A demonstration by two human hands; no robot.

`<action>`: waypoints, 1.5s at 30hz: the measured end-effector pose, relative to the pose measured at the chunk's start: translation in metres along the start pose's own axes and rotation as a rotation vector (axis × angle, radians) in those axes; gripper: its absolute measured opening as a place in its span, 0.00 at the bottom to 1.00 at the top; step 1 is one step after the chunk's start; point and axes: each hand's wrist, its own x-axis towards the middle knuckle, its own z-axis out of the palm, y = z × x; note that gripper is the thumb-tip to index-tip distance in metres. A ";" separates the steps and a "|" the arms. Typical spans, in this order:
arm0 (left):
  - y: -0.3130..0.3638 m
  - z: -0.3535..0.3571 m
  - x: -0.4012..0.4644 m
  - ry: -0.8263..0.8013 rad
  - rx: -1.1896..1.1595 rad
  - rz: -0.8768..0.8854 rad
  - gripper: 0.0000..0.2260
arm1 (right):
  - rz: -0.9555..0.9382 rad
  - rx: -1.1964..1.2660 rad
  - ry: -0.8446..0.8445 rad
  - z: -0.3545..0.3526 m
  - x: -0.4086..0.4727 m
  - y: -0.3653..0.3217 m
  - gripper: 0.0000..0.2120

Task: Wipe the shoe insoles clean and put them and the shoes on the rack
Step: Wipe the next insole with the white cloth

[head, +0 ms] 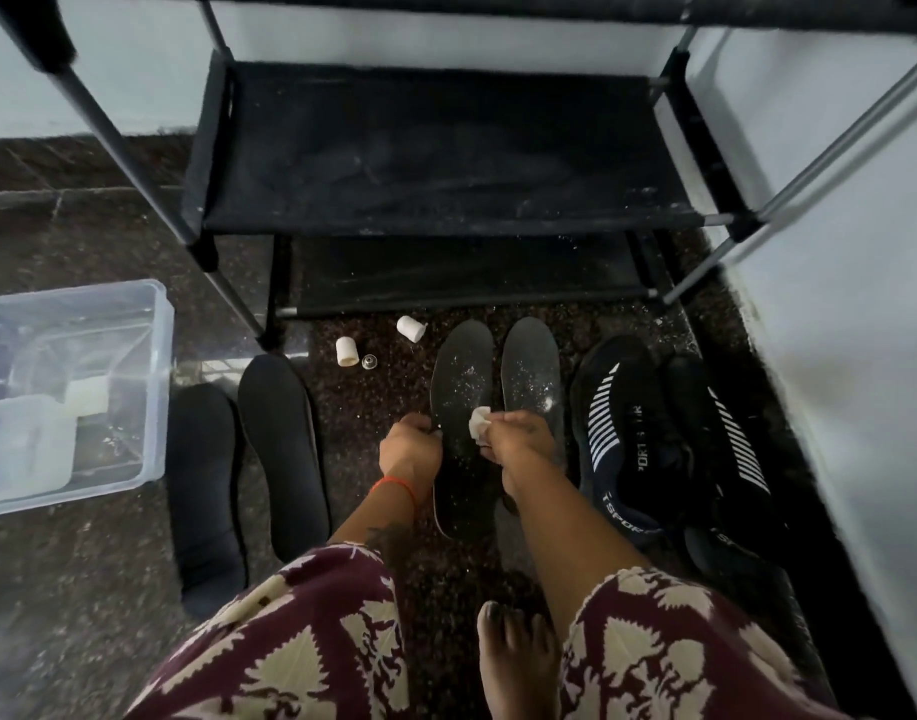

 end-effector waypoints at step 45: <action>0.118 -0.175 -0.248 -0.887 -1.303 0.098 0.27 | -1.017 -0.294 -0.108 -0.137 -0.306 -0.172 0.10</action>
